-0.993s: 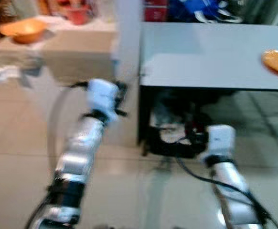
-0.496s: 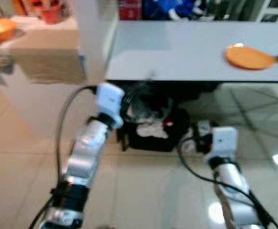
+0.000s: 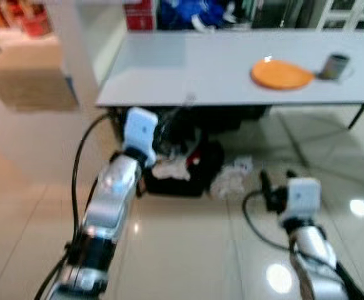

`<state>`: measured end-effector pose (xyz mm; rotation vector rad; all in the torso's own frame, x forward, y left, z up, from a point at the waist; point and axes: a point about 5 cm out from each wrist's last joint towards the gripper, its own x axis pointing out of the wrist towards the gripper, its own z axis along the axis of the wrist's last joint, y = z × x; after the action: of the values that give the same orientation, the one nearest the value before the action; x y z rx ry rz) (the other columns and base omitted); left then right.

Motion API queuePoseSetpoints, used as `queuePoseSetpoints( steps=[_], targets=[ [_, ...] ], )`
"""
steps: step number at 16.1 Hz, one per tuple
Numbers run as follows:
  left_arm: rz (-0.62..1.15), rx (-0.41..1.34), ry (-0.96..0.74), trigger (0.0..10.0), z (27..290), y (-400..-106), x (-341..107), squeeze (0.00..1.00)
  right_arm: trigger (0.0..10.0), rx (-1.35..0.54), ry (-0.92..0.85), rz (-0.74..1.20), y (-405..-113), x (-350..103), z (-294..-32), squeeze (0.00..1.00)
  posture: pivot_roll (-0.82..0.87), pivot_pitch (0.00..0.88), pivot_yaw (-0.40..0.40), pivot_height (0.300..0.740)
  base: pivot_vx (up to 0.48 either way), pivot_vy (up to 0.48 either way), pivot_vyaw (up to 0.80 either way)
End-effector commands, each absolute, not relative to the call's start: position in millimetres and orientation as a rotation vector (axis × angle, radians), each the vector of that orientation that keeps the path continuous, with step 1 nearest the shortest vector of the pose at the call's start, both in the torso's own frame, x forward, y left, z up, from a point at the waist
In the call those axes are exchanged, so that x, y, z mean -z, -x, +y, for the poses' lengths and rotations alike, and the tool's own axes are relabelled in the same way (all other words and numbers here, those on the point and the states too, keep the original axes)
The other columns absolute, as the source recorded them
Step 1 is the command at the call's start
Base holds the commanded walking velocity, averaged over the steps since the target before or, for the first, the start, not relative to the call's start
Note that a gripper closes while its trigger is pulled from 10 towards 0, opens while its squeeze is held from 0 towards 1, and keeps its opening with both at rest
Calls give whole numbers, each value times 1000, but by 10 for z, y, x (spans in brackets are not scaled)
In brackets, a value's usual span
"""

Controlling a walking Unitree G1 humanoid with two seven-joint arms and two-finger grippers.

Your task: Setting the table

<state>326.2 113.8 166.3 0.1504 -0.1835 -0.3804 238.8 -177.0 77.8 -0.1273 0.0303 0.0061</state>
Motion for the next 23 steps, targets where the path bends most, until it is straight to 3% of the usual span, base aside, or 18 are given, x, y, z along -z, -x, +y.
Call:
queuePoseSetpoints(
  steps=[1, 19, 23],
  targets=[
    [-203, 336, -185, 0, 1235, -3292, -1712, 0, 10000, -39, 106, 8, -2398, -814, -1661, 0, -33, 0, 37, 740, 480, 0, 0],
    [-235, 365, -205, 0, 1137, -3327, -1749, 0, 10000, -54, 99, -5, -2481, -818, -1594, 0, -28, 0, 52, 740, 474, 0, 0],
    [-236, 363, -211, 0, 1131, -3330, -1743, 0, 10000, -54, 99, -5, -2472, -813, -1578, 0, -30, 0, 55, 740, 331, -341, 0]
  ],
)
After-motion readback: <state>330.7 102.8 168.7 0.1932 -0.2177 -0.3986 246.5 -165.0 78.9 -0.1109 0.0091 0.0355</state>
